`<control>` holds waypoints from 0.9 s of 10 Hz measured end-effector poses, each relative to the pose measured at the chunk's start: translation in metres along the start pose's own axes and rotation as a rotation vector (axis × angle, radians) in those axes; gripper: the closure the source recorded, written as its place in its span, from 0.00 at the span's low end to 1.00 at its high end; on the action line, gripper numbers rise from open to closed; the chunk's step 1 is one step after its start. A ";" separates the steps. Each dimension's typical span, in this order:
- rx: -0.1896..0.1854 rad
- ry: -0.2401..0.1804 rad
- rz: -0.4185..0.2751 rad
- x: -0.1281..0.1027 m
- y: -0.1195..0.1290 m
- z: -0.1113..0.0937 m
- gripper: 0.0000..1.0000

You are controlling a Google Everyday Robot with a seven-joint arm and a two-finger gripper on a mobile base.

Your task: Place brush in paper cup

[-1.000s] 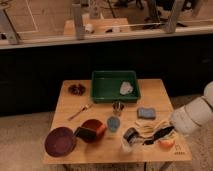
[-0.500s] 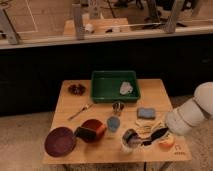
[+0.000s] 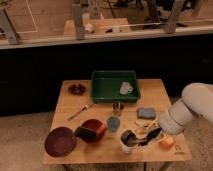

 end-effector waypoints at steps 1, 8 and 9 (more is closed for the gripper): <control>-0.012 0.005 -0.003 -0.002 0.000 0.006 1.00; -0.069 0.040 -0.024 -0.013 -0.007 0.032 0.96; -0.070 0.038 -0.027 -0.014 -0.007 0.033 0.87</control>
